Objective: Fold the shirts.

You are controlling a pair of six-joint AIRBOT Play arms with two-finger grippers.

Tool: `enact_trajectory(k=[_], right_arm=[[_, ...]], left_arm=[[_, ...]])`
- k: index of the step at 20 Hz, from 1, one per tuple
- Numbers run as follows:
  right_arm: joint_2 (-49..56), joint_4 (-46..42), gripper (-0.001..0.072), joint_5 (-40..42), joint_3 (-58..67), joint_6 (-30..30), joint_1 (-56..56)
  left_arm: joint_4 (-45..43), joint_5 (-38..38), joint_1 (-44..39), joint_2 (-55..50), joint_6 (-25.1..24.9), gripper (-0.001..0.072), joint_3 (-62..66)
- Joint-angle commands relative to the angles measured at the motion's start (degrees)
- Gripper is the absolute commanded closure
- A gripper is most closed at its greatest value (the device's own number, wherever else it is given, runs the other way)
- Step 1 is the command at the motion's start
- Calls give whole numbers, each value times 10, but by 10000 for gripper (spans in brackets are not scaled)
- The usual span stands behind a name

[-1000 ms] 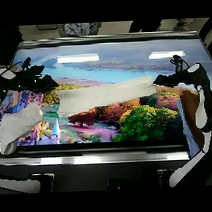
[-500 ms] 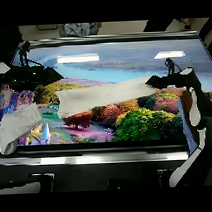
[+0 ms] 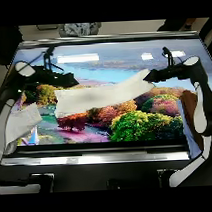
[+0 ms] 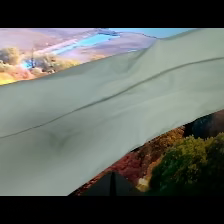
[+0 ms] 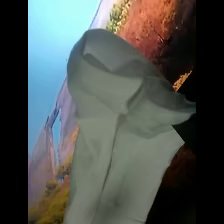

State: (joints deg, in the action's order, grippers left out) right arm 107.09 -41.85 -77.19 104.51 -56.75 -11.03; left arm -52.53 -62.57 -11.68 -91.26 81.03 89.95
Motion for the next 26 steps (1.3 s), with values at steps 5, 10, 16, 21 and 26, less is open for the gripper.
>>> enact_trajectory(k=[5, 10, 16, 21, 26], right_arm=[[-210, -133, 654, -124, 0, -81, 78], [-272, -146, 654, -137, 0, -120, 111], [-292, -157, 653, -128, 0, -129, 111], [-253, -162, 653, -65, 0, -136, 147], [-165, -136, 652, 64, 0, -137, 280]], left_arm=[[120, 89, -137, -142, 27, 673, -1], [278, 127, -186, -191, -10, 674, -1], [386, 131, -232, -239, -49, 674, 4], [238, 94, -131, -164, -30, 676, 4], [34, -2, 39, -15, -13, 675, 3]])
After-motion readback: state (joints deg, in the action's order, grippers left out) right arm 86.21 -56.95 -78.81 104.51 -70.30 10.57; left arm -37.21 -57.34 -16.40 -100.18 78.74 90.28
